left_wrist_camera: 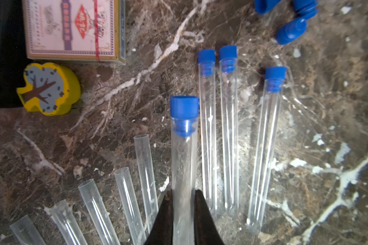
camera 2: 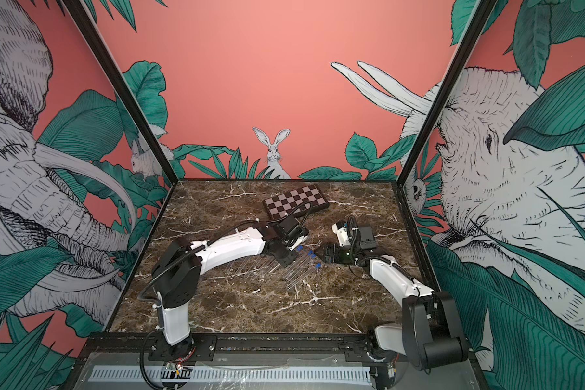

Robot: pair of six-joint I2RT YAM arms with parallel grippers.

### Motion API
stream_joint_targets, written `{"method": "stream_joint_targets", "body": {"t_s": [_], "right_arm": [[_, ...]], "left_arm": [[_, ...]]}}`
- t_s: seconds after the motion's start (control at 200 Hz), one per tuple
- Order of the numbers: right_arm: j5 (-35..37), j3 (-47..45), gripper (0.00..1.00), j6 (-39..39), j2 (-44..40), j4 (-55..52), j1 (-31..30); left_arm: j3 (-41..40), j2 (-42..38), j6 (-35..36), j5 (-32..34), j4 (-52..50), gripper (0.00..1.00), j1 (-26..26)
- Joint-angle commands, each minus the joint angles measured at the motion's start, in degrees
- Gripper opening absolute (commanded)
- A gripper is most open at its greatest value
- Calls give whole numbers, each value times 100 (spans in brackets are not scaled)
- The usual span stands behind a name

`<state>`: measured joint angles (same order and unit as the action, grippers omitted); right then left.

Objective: Remove stoppers from test tubes
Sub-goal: Pick up the test tube at the center of the board, then open the stopper on the test tube.

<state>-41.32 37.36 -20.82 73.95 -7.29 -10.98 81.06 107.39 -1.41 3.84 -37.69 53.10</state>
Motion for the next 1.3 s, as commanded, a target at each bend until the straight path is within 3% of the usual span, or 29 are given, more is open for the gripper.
{"method": "stream_joint_targets", "body": {"t_s": [0.0,0.195,0.355,0.725,1.295], "right_arm": [[-865,-137,84,-279,3,790,-8],[-1160,-64,82,-270,89,911,-282],[-1213,22,71,-323,332,1128,-620],[-1193,219,57,-442,661,1314,-991],[-1254,283,43,-876,963,1919,-1086]], "left_arm": [[-502,-457,85,-60,334,9,-28],[-1301,-1106,168,-219,808,9,-11],[-1713,-1541,255,-347,1092,9,7],[-1817,-1775,395,-500,1247,9,69],[-1813,-1766,532,-588,1273,9,174]]}}
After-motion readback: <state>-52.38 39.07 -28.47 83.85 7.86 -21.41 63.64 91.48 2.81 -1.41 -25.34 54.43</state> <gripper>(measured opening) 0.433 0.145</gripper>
